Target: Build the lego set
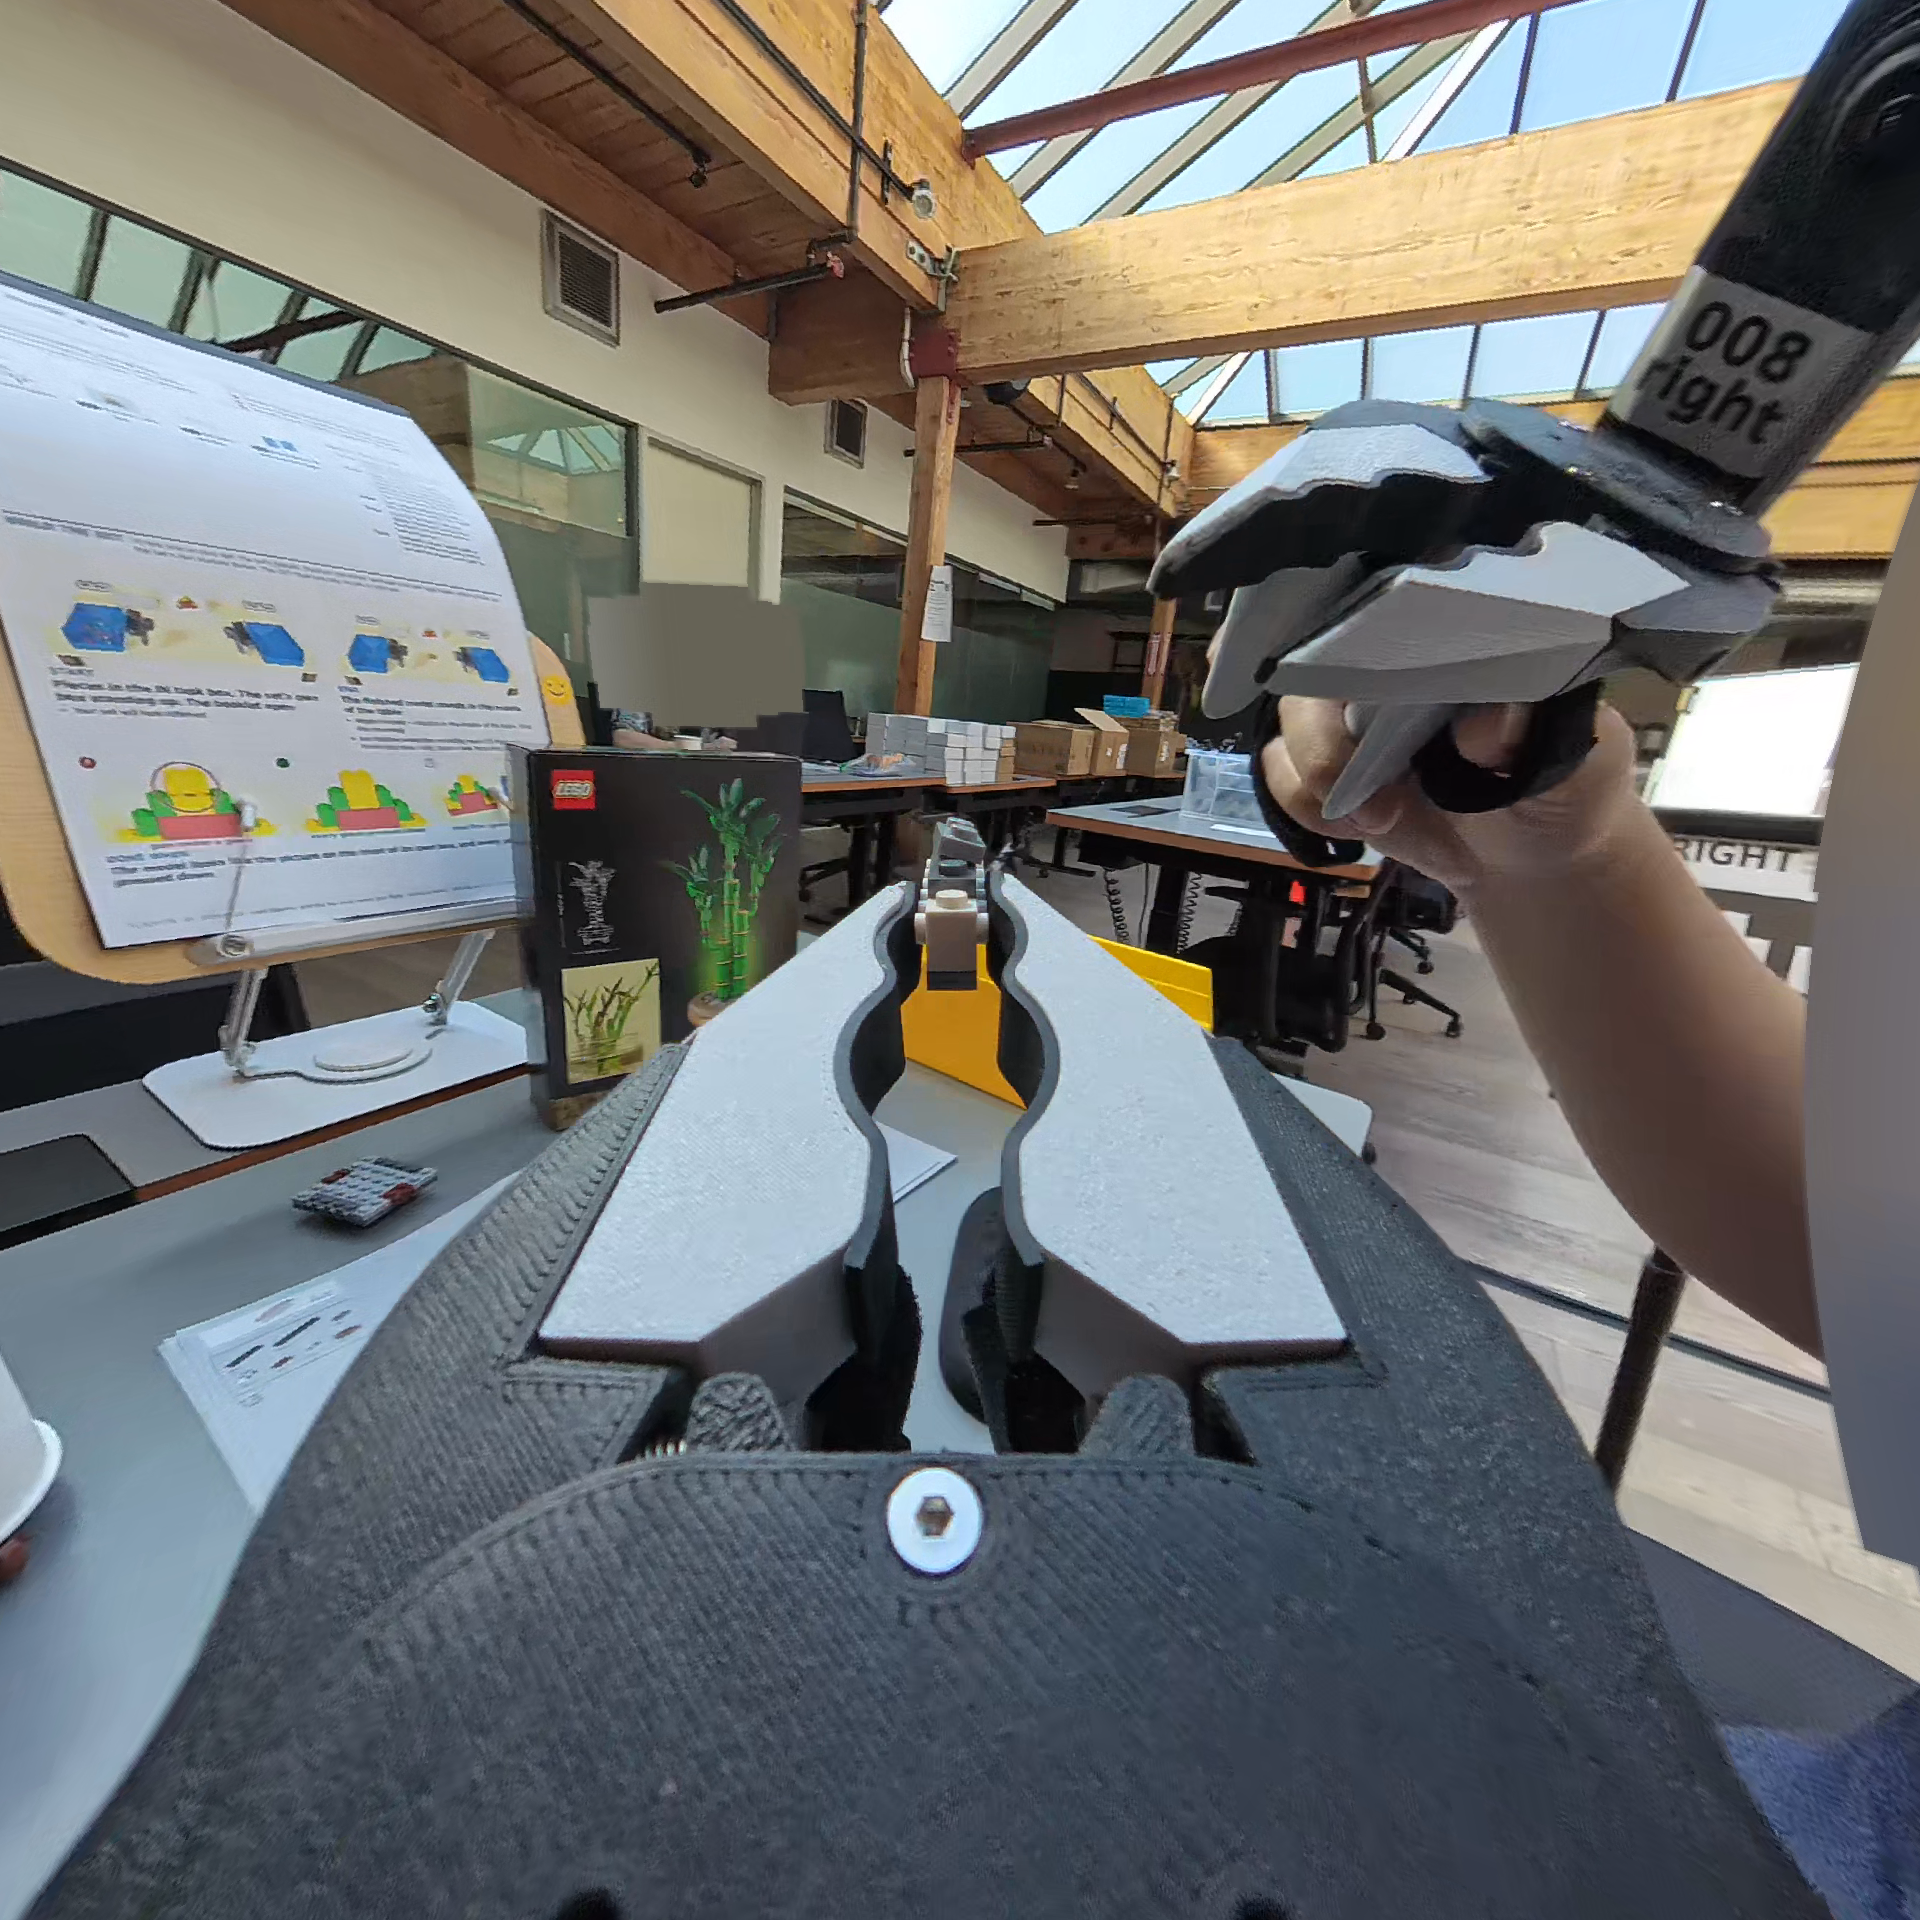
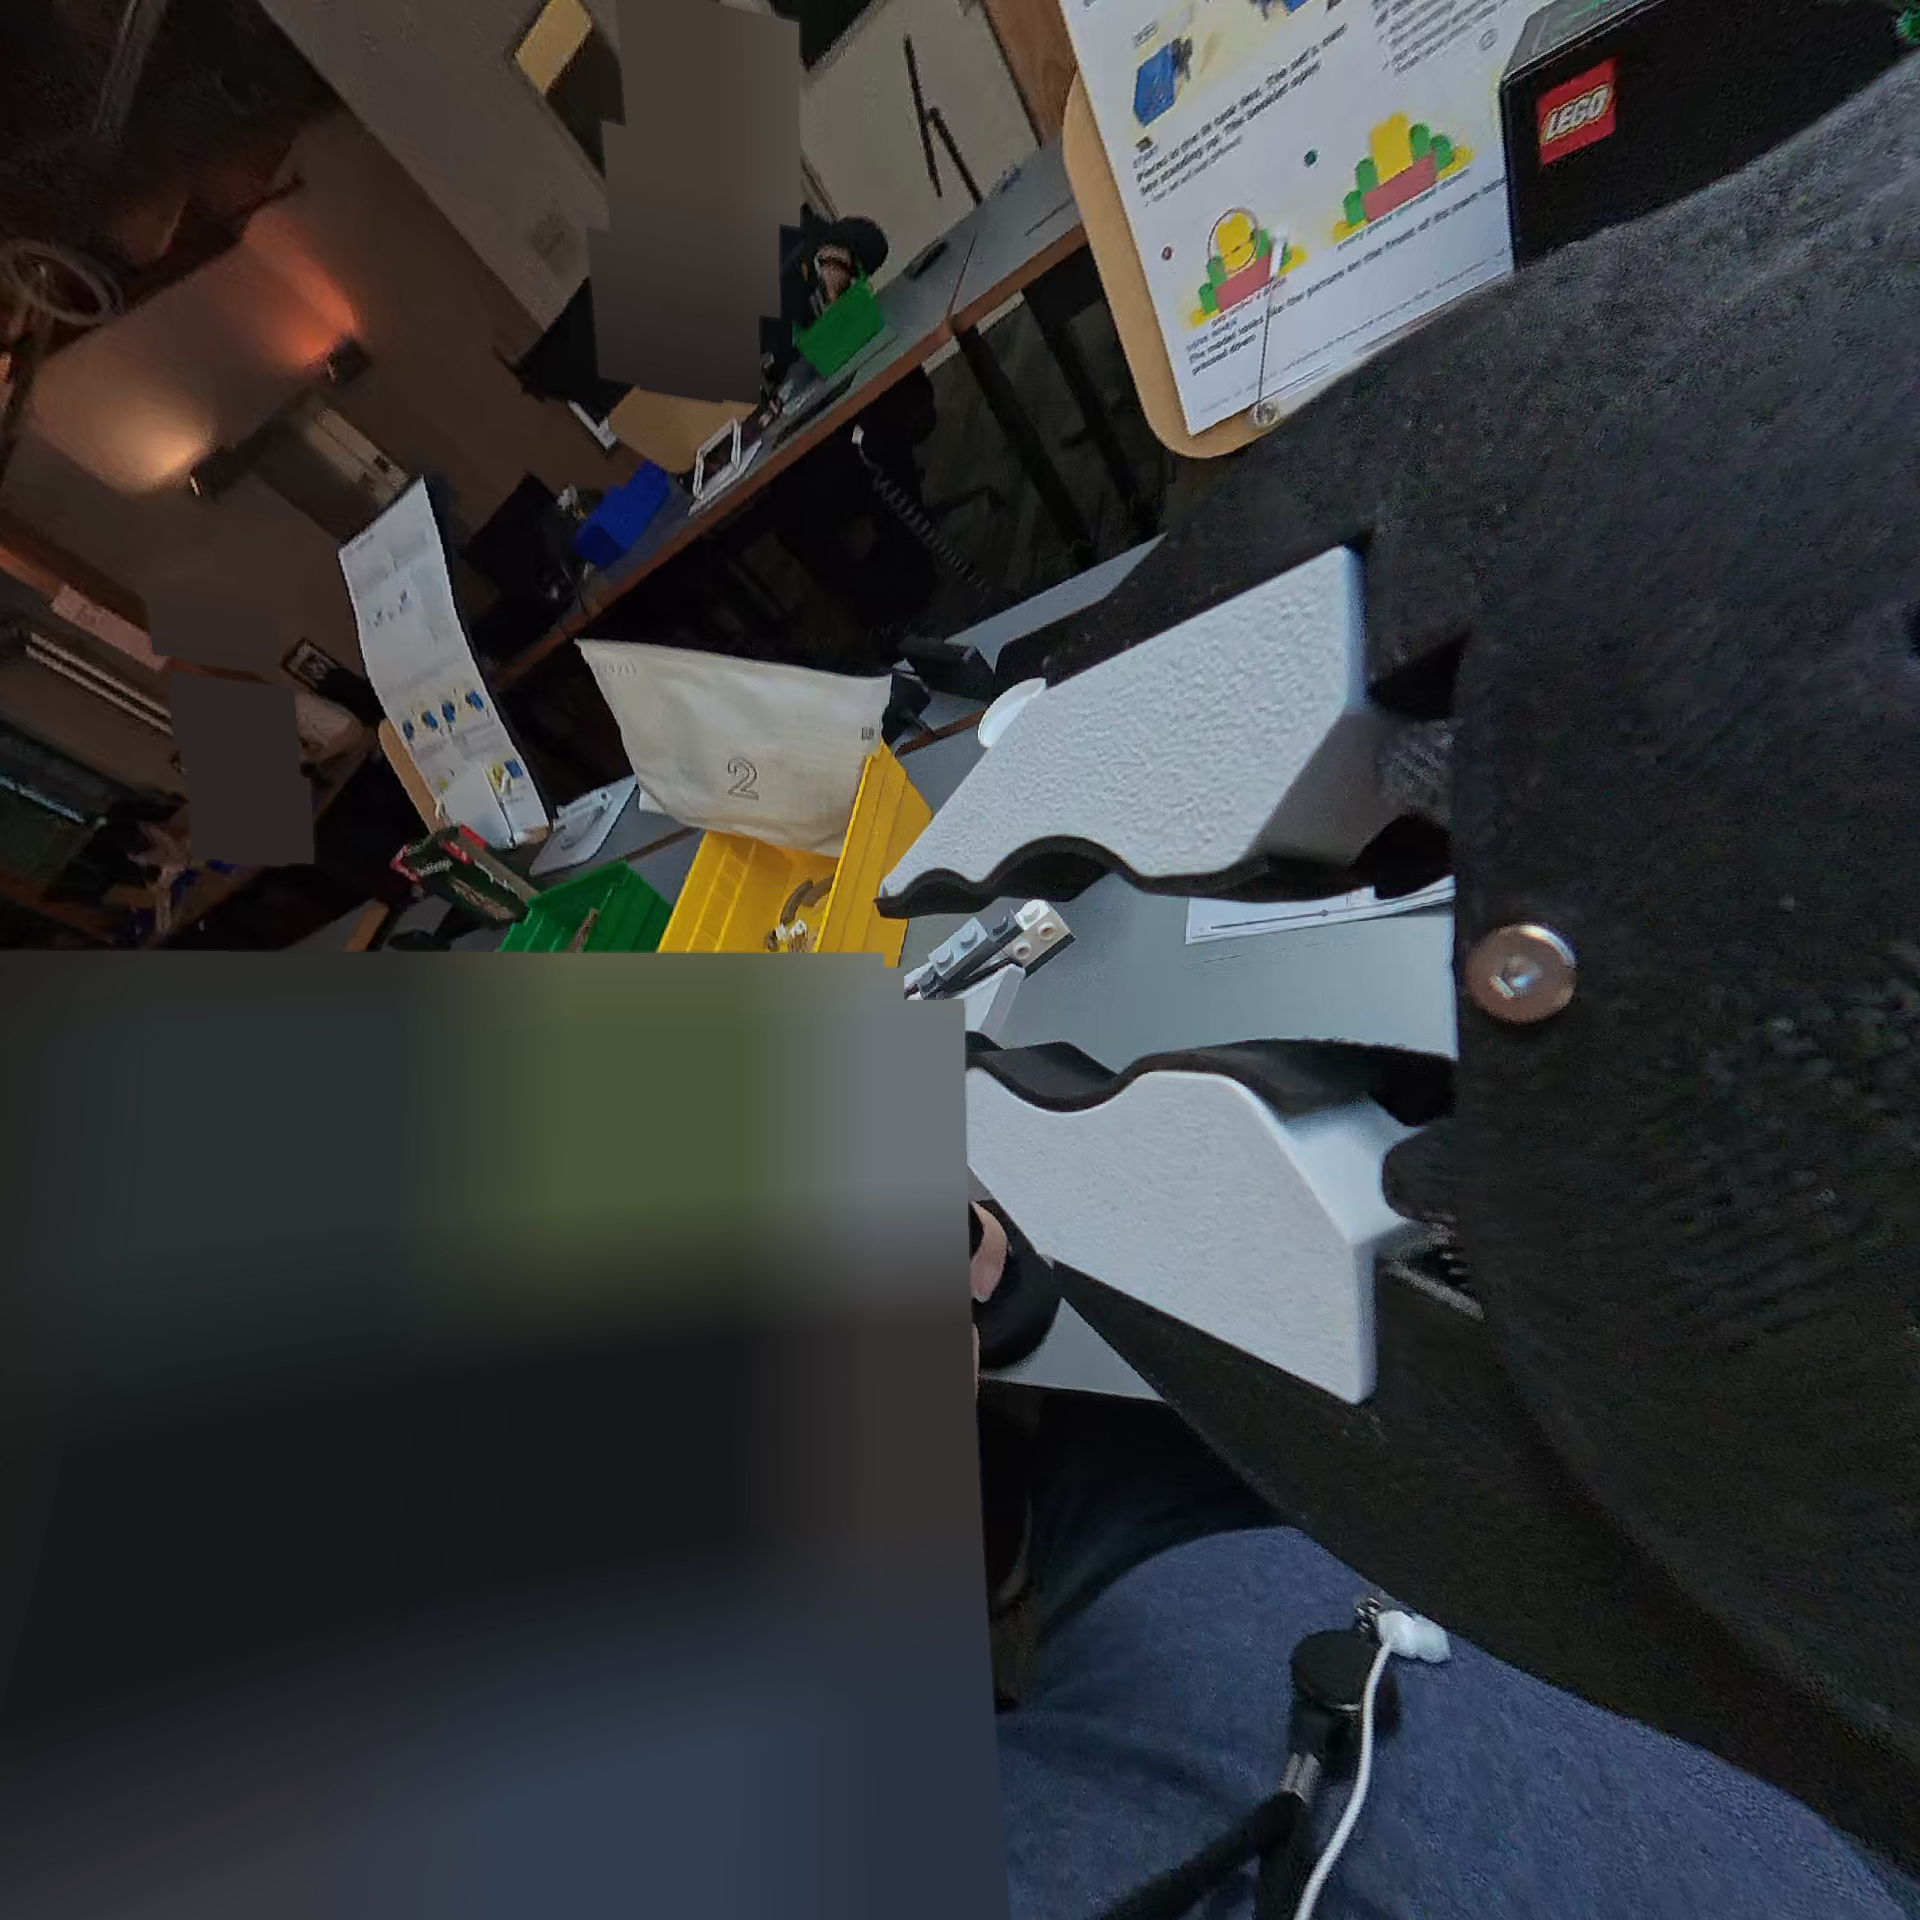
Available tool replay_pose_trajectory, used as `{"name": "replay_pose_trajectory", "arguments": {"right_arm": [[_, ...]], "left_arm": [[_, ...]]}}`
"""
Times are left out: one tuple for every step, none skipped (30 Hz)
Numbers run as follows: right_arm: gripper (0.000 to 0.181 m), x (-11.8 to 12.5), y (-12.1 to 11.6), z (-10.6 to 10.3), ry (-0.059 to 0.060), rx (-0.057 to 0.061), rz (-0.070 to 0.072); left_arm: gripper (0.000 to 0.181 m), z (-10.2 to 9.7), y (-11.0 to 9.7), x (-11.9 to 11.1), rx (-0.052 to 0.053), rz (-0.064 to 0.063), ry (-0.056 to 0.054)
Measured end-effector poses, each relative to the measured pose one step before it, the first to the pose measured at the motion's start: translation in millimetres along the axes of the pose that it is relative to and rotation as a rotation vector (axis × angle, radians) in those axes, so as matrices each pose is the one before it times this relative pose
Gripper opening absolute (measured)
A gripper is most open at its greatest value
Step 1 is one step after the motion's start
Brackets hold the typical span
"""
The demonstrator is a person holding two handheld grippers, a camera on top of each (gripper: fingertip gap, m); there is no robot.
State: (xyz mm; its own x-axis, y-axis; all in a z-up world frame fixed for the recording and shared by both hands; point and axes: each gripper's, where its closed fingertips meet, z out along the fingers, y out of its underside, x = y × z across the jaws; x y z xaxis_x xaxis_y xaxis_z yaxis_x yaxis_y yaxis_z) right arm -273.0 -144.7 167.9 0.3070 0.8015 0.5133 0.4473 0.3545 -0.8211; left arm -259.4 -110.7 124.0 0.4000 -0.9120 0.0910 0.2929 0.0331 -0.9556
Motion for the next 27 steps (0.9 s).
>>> {"name": "replay_pose_trajectory", "arguments": {"right_arm": [[0.021, -4.67, -1.67, -1.35, -0.0823, -0.0189, -0.0122], [0.021, -1.96, -1.72, -1.27, -0.067, -0.0194, -0.0103], [0.021, -1.89, -0.92, -0.96, -0.0701, -0.0276, -0.0036], [0.02, -2.75, -0.1, -0.77, -0.0746, -0.0362, 0.0002], [0.019, 1.33, -0.58, -0.62, -0.0414, -0.0346, -0.0043], [0.019, 1.58, -0.03, -0.22, -0.034, -0.0356, -0.0127], [0.019, 0.32, 0.06, 0.39, -0.0344, -0.0358, -0.0145], [0.019, 2.4, -0.67, 0.67, -0.0147, -0.0268, -0.0134], [0.018, 2.02, -0.21, 1.53, -0.0138, -0.0237, -0.0078], [0.016, -1.17, 0.7, 2.29, -0.0289, -0.0237, -0.001], [0.016, 0.11, 1.01, 2.9, -0.0161, -0.0195, 0.0043], [0.016, -1.01, 2.04, 3.1, -0.0175, -0.0199, 0.01], [0.016, -0.05, 2.35, 3.05, -0.0042, -0.0203, 0.0083], [0.016, -0.04, 1.15, 2.28, 0.0051, -0.0075, -0.0028], [0.016, -2.26, 0.11, 1.58, -0.006, 0.0016, -0.0066], [0.016, -1.45, 0.26, 0.87, -0.003, 0.0017, -0.0003], [0.016, -0.39, 0.15, 0.15, 0.0021, 0.0035, 0.0023], [0.016, -0.65, -0.36, -0.2, -0.0014, 0.0072, 0.0019], [0.016, 0.1, -0.12, -0.48, 0.0017, 0.0046, 0.0043], [0.016, 0.1, 0.7, -0.26, -0.0002, -0.0013, 0.0068], [0.016, -0.89, 0.7, -0.09, -0.0054, -0.0029, 0.0049], [0.016, -0.81, 0.39, 0.14, -0.004, -0.0028, 0.0011], [0.015, -1.07, 1.03, 0.33, -0.0053, -0.0071, 0.0011], [0.015, -1.75, 1.17, 0.38, -0.0086, -0.0097, 0.0017], [0.015, -0.57, 0.41, 0.21, -0.0005, -0.0049, -0.0003], [0.014, -0.11, -0.06, 0.03, 0.0036, -0.0009, -0.0028], [0.014, -0.57, 0.2, 0.17, -0.001, -0.0008, -0.0024]], "left_arm": [[0.009, -1.07, -2.39, 4.52, 0.0012, -0.0203, 0.0439], [0.009, -0.93, -2.37, 3.79, 0.0006, -0.0186, 0.0374], [0.009, -1.01, -2.07, 2.48, -0.0009, -0.0129, 0.0256], [0.009, -0.8, -2.11, 3.37, -0.0009, -0.005, 0.0289], [0.009, -0.61, -1.75, 3.4, -0.0036, -0.0019, 0.0267], [0.009, -0.51, -1.46, 2.27, -0.0063, -0.001, 0.0169], [0.009, -0.33, -1.66, 3.25, -0.004, -0.0018, 0.0227], [0.009, -0.1, -2.04, 5.0, -0.0012, -0.0058, 0.033], [0.009, 0.12, -1.65, 4.42, -0.002, -0.008, 0.0289], [0.009, 0.11, -1.02, 2.67, -0.0032, -0.0046, 0.0167], [0.009, 0.27, -0.7, 1.53, -0.0033, 0.0017, 0.008], [0.009, 0.22, -0.35, 0.94, -0.0034, 0.0062, 0.0026], [0.009, 0.08, -0.05, 0.83, -0.0035, 0.0067, 0.0002], [0.009, 0.18, 0.25, 1.03, -0.0039, 0.0054, 0.0009], [0.009, 0.15, 0.43, 1.15, -0.0039, 0.0046, 0.0022], [0.009, 0.09, 0.67, 1.05, -0.0036, 0.0038, 0.0012], [0.009, 0.08, 0.87, 0.56, -0.0031, 0.0026, -0.0006], [0.009, -0.02, 0.68, 0.54, -0.0021, 0.0015, 0.0002], [0.009, 0.08, 0.75, 0.57, -0.0025, 0.0005, 0.0013], [0.009, 0.06, 0.8, 0.29, -0.0035, 0.0005, 0.0006], [0.009, 0.27, 0.72, 0.33, -0.0033, 0.0016, -0.0001], [0.009, 0.2, 0.66, 0.21, -0.0023, 0.0031, -0.0008], [0.009, 0.24, 0.53, 0.27, -0.0014, 0.0039, -0.0015], [0.009, 0.24, 0.54, 0.37, -0.0015, 0.0035, -0.0009], [0.009, 0.33, 0.68, 0.31, -0.0017, 0.0022, 0.0], [0.009, 0.32, 0.78, 0.37, -0.0018, 0.0003, 0.0003], [0.009, 0.36, 0.77, 0.17, -0.0017, -0.0008, 0.0004]]}}
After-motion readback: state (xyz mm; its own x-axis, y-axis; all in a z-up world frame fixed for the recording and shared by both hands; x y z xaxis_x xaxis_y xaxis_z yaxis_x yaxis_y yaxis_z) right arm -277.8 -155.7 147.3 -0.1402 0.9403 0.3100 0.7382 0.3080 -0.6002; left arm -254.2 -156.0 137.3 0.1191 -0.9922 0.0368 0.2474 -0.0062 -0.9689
